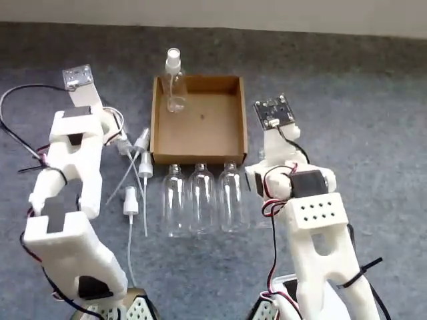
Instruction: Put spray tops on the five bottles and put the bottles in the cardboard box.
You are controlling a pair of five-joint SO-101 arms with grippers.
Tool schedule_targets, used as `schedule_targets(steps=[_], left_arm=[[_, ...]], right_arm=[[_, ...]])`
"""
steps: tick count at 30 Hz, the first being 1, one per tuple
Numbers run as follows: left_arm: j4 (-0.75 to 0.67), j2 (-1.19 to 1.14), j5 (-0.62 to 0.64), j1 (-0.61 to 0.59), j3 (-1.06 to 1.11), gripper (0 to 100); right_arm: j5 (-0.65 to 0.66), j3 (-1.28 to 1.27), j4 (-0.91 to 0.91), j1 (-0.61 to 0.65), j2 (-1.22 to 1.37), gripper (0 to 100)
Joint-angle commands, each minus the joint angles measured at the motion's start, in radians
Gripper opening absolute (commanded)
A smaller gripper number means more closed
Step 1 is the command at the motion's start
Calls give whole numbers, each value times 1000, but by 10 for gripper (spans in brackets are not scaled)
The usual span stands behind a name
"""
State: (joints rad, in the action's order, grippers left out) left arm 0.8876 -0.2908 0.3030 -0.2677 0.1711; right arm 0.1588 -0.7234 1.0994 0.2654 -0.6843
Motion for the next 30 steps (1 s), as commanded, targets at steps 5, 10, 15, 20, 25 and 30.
schedule_targets(steps=[5,10,15,20,25,30], left_arm=[[46,-160,9,18,-252,200],[140,-225,9,15,-323,200],[212,-229,9,47,-348,200],[212,-232,11,77,-340,200],[210,-232,11,58,-340,199],[209,-234,9,50,-338,141]], right_arm=[[3,8,-19,7,-30,88],[3,7,-19,7,-28,88],[3,7,-19,7,-28,88],[3,7,-15,7,-28,88],[3,7,-13,7,-28,88],[3,7,-13,7,-28,88]])
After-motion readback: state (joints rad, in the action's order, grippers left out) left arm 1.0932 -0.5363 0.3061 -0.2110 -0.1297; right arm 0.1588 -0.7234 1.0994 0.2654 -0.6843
